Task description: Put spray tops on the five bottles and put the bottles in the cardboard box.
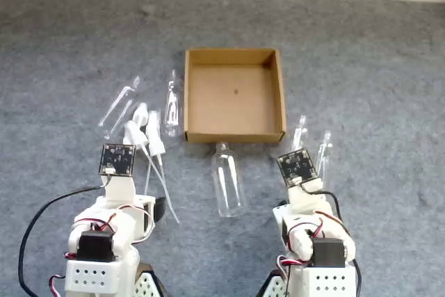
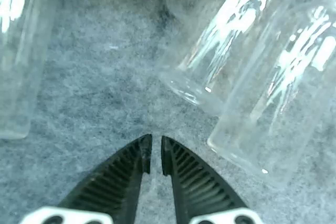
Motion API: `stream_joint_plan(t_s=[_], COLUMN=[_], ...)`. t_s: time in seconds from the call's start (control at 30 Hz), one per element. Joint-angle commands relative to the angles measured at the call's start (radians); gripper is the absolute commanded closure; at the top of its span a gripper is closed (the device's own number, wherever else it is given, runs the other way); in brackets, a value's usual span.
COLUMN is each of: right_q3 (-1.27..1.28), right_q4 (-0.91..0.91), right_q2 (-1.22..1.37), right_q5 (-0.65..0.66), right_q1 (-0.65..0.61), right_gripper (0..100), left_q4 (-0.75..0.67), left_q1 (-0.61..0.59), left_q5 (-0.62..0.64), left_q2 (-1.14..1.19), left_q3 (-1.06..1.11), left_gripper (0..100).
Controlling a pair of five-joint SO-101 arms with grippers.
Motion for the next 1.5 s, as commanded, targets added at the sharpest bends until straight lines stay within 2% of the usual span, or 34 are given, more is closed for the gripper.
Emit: stream_joint_plan(t_s=[0.0,1.47], right_q3=[0.157,0.157], right_q4=[0.002,0.002], right_q2=[-0.01,-0.01], right_q5=[0.011,0.011], right_q1=[0.01,0.01], right_gripper=[99.3,99.3], left_q4=[0.003,0.003], left_q1=[-0.008,-0.008], left_q5=[0.006,0.006], left_q2=[-0.007,-0.007], left_q3=[0.019,0.019], left_gripper=[78,78])
